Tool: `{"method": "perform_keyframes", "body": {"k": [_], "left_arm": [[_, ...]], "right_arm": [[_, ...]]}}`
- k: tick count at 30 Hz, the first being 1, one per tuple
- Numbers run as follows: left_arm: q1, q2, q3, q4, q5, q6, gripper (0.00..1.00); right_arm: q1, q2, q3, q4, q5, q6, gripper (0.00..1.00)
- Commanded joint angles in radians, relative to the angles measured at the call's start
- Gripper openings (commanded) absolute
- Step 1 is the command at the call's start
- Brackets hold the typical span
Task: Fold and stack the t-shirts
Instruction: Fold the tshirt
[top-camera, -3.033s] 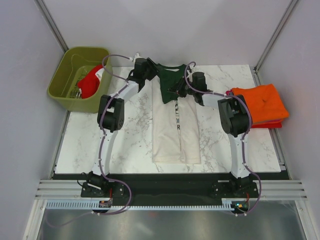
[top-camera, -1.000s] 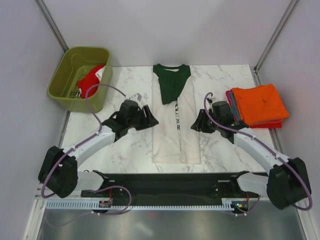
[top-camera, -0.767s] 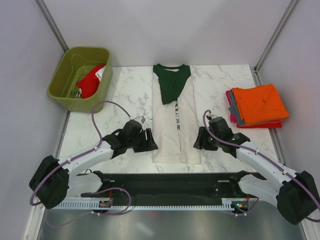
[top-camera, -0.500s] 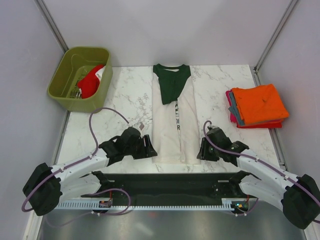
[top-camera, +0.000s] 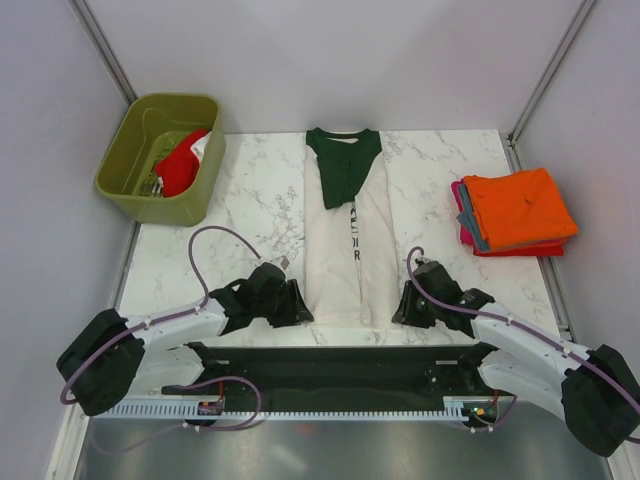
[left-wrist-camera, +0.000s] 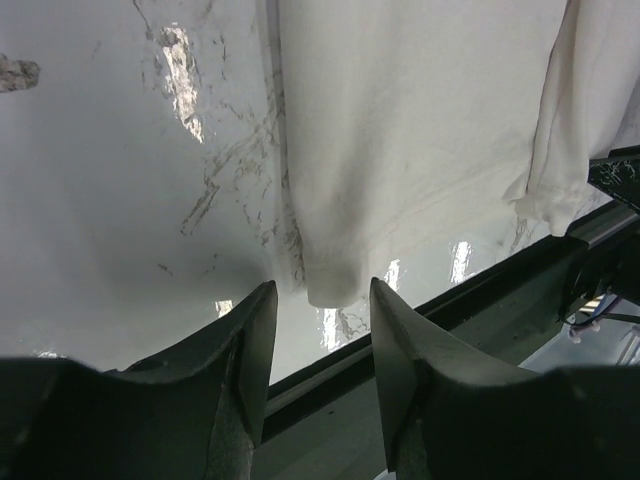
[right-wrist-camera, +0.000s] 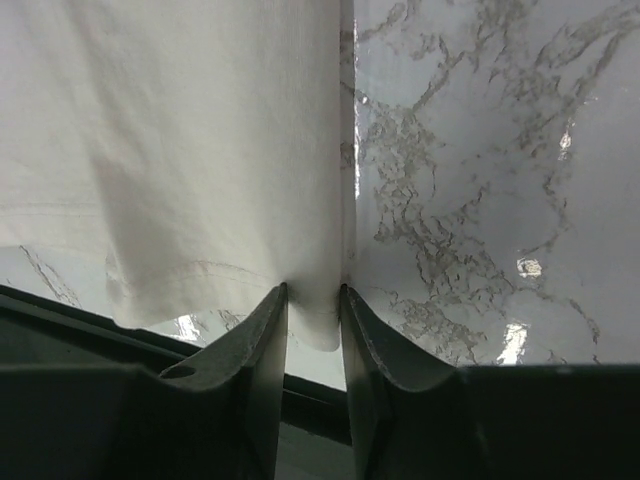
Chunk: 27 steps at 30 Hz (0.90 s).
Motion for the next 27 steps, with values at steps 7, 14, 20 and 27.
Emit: {"method": "perform_keyframes", "body": {"k": [7, 14, 20, 27], "left_arm": [[-0.005, 0.048, -0.008, 0.114, 0.001, -0.053, 0.34], [-0.005, -0.016, -0.017, 0.157, -0.015, -0.09, 0.13], [-0.002, -0.101, 0.036, 0.06, -0.033, -0.078, 0.04], [0.056, -0.086, 0.121, 0.02, -0.023, -0.044, 0.02]], "right_arm": [[0.005, -0.01, -0.013, 0.057, -0.057, 0.002, 0.18], [0.004, -0.044, 0.017, 0.068, -0.086, 0.01, 0.0], [0.002, -0.079, 0.106, 0.034, -0.065, 0.007, 0.0], [-0.007, -0.018, 0.279, -0.015, 0.01, -0.053, 0.0]]}}
